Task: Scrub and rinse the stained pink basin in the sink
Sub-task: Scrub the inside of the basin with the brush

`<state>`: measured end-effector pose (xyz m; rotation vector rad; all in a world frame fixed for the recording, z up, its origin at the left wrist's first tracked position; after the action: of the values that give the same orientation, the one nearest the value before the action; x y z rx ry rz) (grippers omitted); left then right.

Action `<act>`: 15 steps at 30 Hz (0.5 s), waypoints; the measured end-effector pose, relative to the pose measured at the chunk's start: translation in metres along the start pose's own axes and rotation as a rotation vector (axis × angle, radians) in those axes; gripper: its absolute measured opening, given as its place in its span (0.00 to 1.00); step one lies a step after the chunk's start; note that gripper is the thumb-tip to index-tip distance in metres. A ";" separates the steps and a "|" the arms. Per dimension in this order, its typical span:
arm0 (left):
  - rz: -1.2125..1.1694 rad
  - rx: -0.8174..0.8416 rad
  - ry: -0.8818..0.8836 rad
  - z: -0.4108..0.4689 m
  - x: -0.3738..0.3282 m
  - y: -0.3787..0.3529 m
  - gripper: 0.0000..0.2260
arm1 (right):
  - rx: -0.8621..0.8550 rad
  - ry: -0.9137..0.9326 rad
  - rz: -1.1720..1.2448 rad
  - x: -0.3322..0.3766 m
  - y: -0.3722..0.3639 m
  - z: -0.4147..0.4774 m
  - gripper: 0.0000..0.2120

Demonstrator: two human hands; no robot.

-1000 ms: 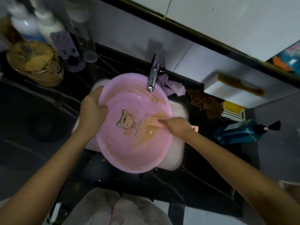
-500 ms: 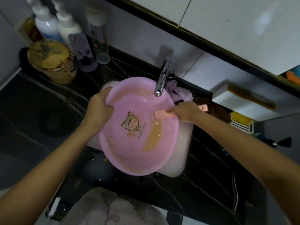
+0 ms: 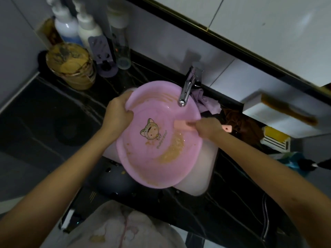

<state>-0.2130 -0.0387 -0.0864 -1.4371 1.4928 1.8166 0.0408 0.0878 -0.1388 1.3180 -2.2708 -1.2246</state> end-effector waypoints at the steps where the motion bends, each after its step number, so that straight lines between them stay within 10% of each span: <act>1: -0.008 0.016 -0.009 0.001 0.000 -0.001 0.30 | 0.076 -0.013 0.054 0.000 -0.009 -0.005 0.26; 7: -0.006 0.011 -0.038 0.000 -0.003 -0.005 0.30 | -0.166 -0.093 -0.017 -0.009 0.015 0.003 0.28; 15: -0.015 -0.044 -0.012 0.002 0.007 -0.003 0.30 | 0.202 -0.148 0.323 0.050 -0.044 -0.075 0.16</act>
<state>-0.2147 -0.0376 -0.0938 -1.4511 1.4405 1.8574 0.0819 -0.0036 -0.1358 0.8921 -2.6417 -1.0334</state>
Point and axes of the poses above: each hand's wrist, its own z-axis towards the middle knuckle, its own y-axis out of the back of the hand, x = y × z, the point moved 5 cm from there along z, towards the middle knuckle, and after that the axes turned 5 degrees about y, right-handed, at the moved point
